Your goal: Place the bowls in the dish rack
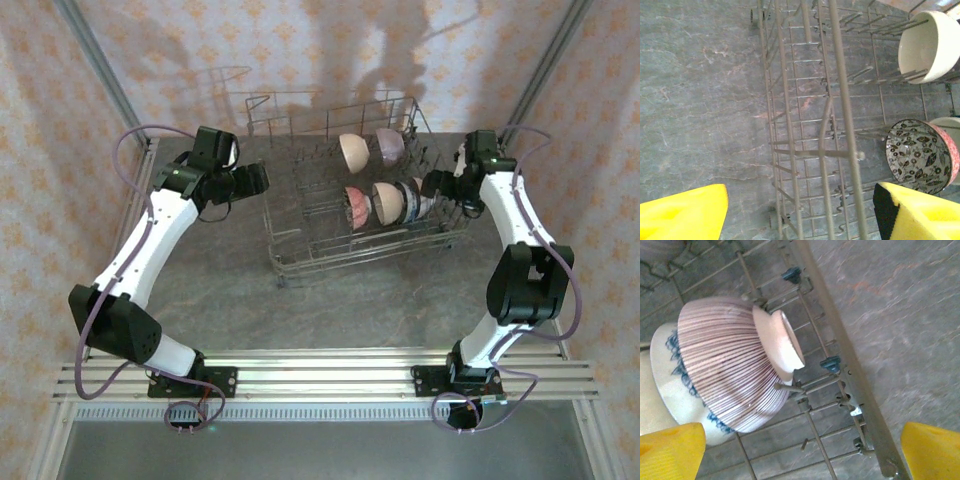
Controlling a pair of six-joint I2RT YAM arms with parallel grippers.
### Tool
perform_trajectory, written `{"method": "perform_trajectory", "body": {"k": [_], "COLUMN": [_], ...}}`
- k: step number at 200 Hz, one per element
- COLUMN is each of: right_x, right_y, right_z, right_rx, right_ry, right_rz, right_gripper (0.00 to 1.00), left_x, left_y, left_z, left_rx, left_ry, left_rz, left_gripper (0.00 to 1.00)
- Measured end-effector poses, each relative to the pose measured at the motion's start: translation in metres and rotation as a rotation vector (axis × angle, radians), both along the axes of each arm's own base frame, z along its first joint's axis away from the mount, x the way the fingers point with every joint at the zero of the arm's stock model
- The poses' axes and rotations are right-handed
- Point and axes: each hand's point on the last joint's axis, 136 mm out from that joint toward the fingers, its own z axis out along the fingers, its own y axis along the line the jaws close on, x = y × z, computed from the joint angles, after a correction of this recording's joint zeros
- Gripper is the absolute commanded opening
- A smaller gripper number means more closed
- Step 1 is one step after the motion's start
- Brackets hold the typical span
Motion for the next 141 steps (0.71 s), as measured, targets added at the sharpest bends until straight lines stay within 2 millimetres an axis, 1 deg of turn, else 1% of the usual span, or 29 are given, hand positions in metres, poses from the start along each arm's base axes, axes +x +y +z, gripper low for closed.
{"method": "perform_trajectory", "body": {"k": [34, 63, 84, 99, 109, 124, 141], "right_x": [-0.017, -0.027, -0.033, -0.036, -0.037, -0.036, -0.036], "right_y": [0.035, 0.066, 0.081, 0.085, 0.084, 0.078, 0.073], "right_z": [-0.001, -0.004, -0.004, 0.000, 0.006, 0.023, 0.040], "right_rx": [0.035, 0.081, 0.108, 0.100, 0.081, 0.048, 0.028], "right_ry": [0.028, 0.052, 0.068, 0.058, 0.038, -0.025, -0.082], "right_rz": [0.053, 0.097, 0.125, 0.135, 0.133, 0.125, 0.115], "right_gripper": [0.98, 0.97, 0.98, 0.99, 0.99, 0.99, 0.99], "left_x": [-0.001, 0.002, 0.006, 0.008, 0.010, 0.011, 0.011], "left_y": [0.011, 0.031, 0.046, 0.056, 0.064, 0.081, 0.091], "left_z": [0.010, 0.023, 0.029, 0.035, 0.038, 0.040, 0.040], "left_rx": [0.031, 0.054, 0.075, 0.089, 0.094, 0.105, 0.115], "left_ry": [-0.046, -0.095, -0.112, -0.126, -0.133, -0.138, -0.138], "left_rz": [0.032, 0.082, 0.106, 0.122, 0.141, 0.182, 0.204], "left_gripper": [0.81, 0.85, 0.86, 0.86, 0.89, 0.94, 0.99]}}
